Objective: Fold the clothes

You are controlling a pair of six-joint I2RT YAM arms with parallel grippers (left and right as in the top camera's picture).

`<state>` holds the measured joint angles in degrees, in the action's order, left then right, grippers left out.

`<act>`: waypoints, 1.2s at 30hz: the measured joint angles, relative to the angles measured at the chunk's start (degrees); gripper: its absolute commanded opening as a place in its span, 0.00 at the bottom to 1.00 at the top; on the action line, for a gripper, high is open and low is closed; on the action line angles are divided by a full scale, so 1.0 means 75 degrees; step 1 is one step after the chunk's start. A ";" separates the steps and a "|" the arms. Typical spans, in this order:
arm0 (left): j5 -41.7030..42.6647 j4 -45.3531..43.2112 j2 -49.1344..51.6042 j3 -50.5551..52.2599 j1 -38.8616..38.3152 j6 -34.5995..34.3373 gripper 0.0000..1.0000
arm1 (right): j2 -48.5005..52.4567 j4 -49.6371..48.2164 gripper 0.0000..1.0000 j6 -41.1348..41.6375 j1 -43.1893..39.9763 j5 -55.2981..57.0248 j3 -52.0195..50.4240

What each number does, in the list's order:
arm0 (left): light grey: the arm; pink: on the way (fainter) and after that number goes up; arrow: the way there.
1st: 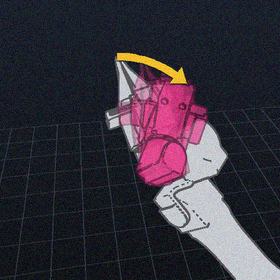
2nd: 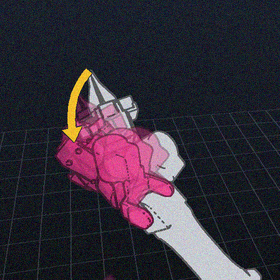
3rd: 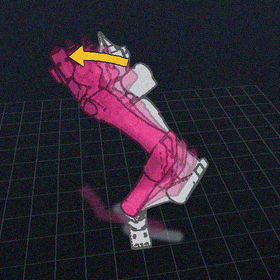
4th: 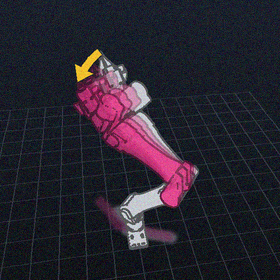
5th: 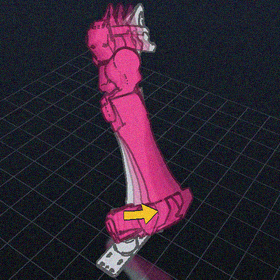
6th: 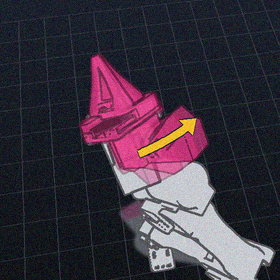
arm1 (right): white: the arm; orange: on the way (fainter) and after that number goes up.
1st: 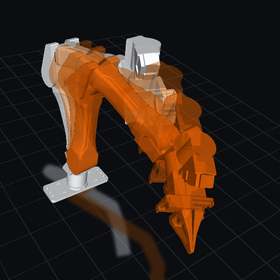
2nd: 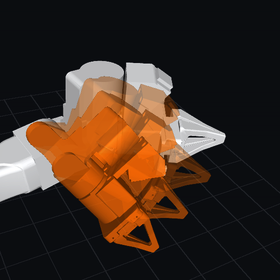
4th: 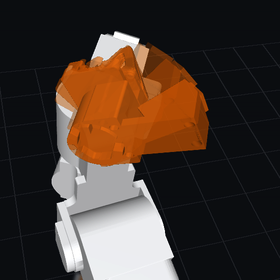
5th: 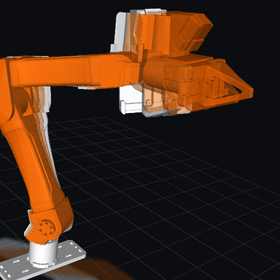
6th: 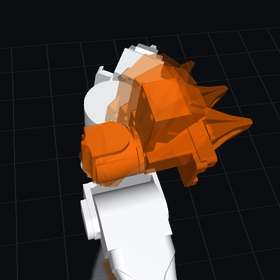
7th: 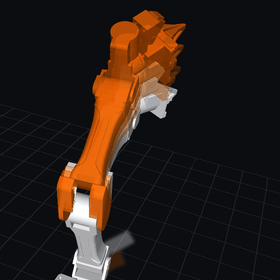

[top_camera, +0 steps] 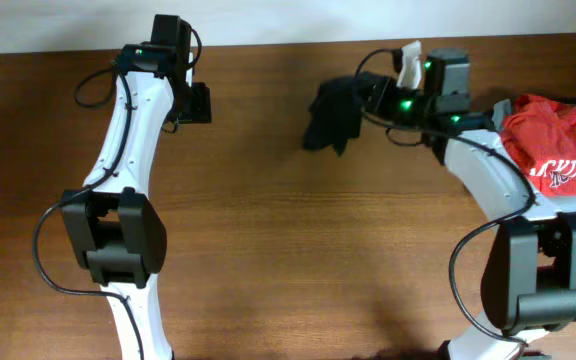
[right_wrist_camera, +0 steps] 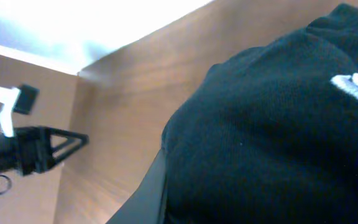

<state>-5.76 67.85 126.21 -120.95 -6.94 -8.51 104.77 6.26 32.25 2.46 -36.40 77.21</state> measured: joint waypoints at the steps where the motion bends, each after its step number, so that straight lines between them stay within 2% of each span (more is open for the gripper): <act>1: -0.0003 0.0000 0.0000 0.0000 0.0000 0.0000 0.67 | 0.0000 0.0035 0.04 -0.0017 -0.0070 -0.0044 0.0099; 4: -0.0003 0.0000 0.0000 0.0000 0.0000 0.0000 0.67 | 0.0000 0.0638 0.04 -0.0233 -0.0434 -0.0181 0.0699; 10: 0.0000 0.0003 0.0000 0.0000 0.0000 0.0000 0.67 | 0.0000 0.2745 0.04 -0.1142 -0.1320 -0.0254 0.2253; 14: 0.0000 0.0003 0.0000 0.0000 0.0000 0.0000 0.67 | 0.0000 0.3381 0.04 -0.1393 -0.2034 -0.0294 0.2821; 27: -0.0003 0.0003 0.0000 0.0000 0.0000 0.0000 0.67 | 0.0000 0.3754 0.04 -0.1539 -0.4986 -0.0968 0.2935; 36: 0.0000 0.0003 0.0000 0.0000 0.0000 0.0000 0.67 | 0.0000 0.3937 0.04 -0.1542 -0.6344 -0.1218 0.2935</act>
<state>-5.76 67.88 126.21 -120.95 -6.94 -8.51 104.77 35.79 20.69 -45.12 -45.54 99.22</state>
